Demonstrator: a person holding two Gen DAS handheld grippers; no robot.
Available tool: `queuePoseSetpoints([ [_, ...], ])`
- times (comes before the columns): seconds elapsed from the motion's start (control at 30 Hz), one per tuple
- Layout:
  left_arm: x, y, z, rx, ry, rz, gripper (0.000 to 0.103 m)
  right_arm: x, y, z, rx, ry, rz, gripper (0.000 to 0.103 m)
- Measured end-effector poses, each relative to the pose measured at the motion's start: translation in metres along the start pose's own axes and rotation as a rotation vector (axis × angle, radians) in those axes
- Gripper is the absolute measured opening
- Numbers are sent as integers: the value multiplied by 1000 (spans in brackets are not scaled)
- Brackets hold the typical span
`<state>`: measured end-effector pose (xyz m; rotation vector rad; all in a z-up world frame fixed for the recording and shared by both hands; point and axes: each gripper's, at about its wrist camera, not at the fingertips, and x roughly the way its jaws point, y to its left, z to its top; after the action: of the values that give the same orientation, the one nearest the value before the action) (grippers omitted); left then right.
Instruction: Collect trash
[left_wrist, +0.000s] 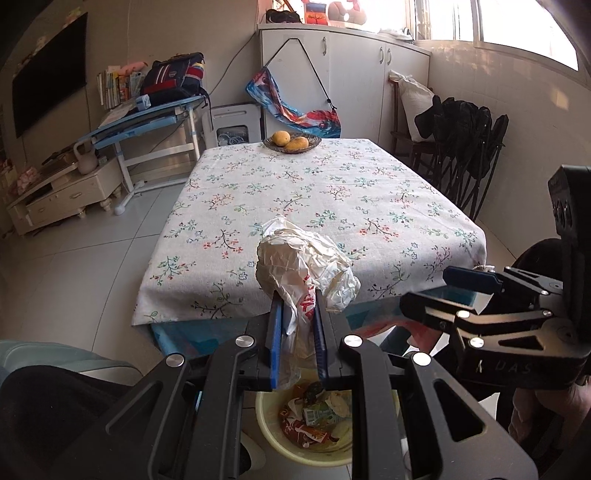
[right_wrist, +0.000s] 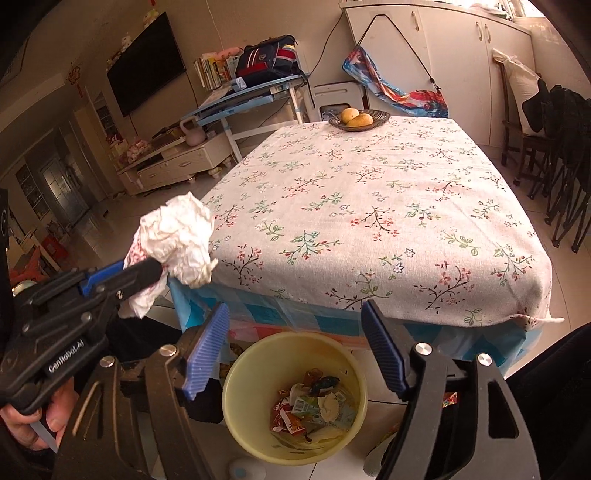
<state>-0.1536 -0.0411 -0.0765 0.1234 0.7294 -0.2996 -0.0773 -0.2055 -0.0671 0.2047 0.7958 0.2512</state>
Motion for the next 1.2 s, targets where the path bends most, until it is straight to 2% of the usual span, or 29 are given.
queuePoseSetpoints([
  [0.17,15,-11,-19,0,124,-50,16,-9,-9,3,34,-42,-29,76],
  [0.23,22,-15,-26,5,164,-44,18,-13,-11,3,42,-57,-41,79],
  [0.3,26,-17,-30,10,196,-52,24,-17,-12,1,50,-69,-54,82],
  [0.43,25,-13,-30,-8,188,-32,42,-18,-14,4,55,-85,-84,87],
  [0.6,17,-7,-21,-27,135,-1,53,-21,-10,4,35,-105,-132,91],
  [0.77,-5,-2,-6,-48,-11,85,81,-28,0,7,-28,-149,-226,94],
  [0.83,-15,0,0,-59,-69,118,86,-30,6,7,-49,-151,-275,95],
  [1.0,-37,4,14,-80,-190,181,94,-40,11,12,-46,-167,-334,96],
  [1.2,-53,13,26,-130,-249,229,96,-49,21,16,-78,-197,-347,96],
])
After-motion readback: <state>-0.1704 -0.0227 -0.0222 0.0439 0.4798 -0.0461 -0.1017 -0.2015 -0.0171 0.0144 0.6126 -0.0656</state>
